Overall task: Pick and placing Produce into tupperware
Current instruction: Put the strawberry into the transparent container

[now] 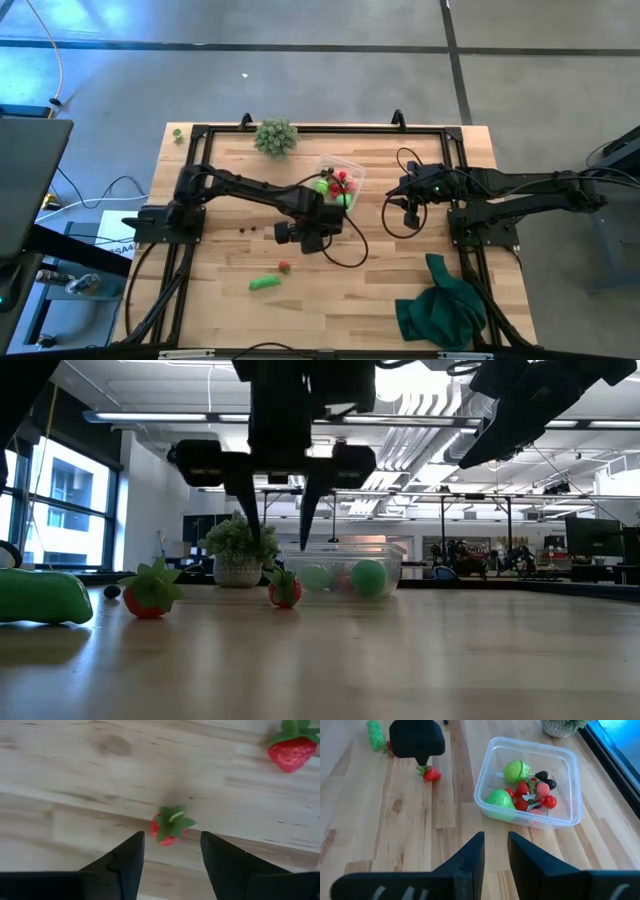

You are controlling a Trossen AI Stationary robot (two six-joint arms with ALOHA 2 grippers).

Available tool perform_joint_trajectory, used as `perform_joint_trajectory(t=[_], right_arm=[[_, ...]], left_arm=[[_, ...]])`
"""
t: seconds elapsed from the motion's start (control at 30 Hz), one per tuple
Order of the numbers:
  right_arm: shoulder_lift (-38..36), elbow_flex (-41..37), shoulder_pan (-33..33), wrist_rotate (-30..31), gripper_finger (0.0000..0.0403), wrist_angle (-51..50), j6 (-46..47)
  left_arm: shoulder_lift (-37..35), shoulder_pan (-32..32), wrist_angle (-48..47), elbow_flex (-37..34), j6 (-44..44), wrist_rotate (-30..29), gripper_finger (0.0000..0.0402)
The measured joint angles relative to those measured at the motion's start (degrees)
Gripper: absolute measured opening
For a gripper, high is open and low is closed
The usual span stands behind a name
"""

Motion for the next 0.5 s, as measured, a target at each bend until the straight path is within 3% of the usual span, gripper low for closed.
perform_joint_trajectory(t=[0.5], right_arm=[[0.0, 0.0, 0.0, 0.0, 0.0075, 0.0, 0.0]], left_arm=[[3.0, -0.2, 1.7, 0.0, 3.4, -2.4, 0.0184]])
